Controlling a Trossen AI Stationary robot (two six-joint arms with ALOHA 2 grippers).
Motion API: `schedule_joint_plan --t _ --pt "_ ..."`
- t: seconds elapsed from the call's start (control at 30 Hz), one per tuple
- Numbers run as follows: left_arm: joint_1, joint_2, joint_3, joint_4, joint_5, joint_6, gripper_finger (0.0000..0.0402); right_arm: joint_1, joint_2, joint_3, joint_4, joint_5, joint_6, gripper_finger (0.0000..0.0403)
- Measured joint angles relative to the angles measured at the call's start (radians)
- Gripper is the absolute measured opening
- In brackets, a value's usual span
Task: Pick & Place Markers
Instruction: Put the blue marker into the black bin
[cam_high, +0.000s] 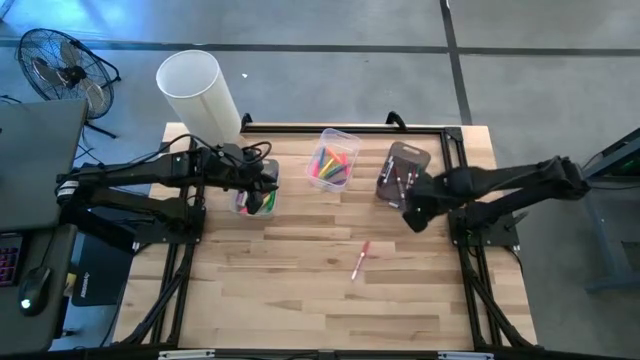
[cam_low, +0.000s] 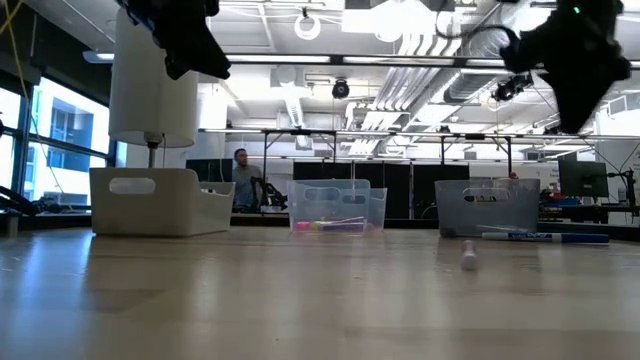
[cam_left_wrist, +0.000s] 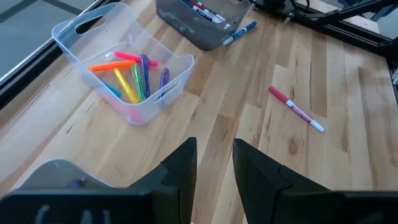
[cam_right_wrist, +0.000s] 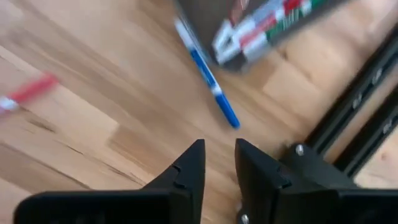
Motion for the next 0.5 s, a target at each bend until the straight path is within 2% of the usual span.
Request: schedule_joint_plan --t 0.1,0.23,0.37,0.5 --pt "0.0 0.0 0.0 -0.003 0.004 0.0 0.0101 0.032 0.0 -0.081 0.024 -0.038 0.044 0.01" --pt "0.0 0.0 0.0 -0.003 0.008 0.0 0.0101 0.063 0.0 -0.189 0.085 -0.097 0.014 0.0127" --pt "0.0 0.0 0.0 -0.002 0.008 0.0 0.0101 0.07 0.0 -0.286 0.193 -0.088 -0.053 0.014" --pt "0.0 0.0 0.0 -0.002 0.008 0.0 0.0101 0.069 0.0 -0.368 0.299 -0.028 -0.145 0.0142"
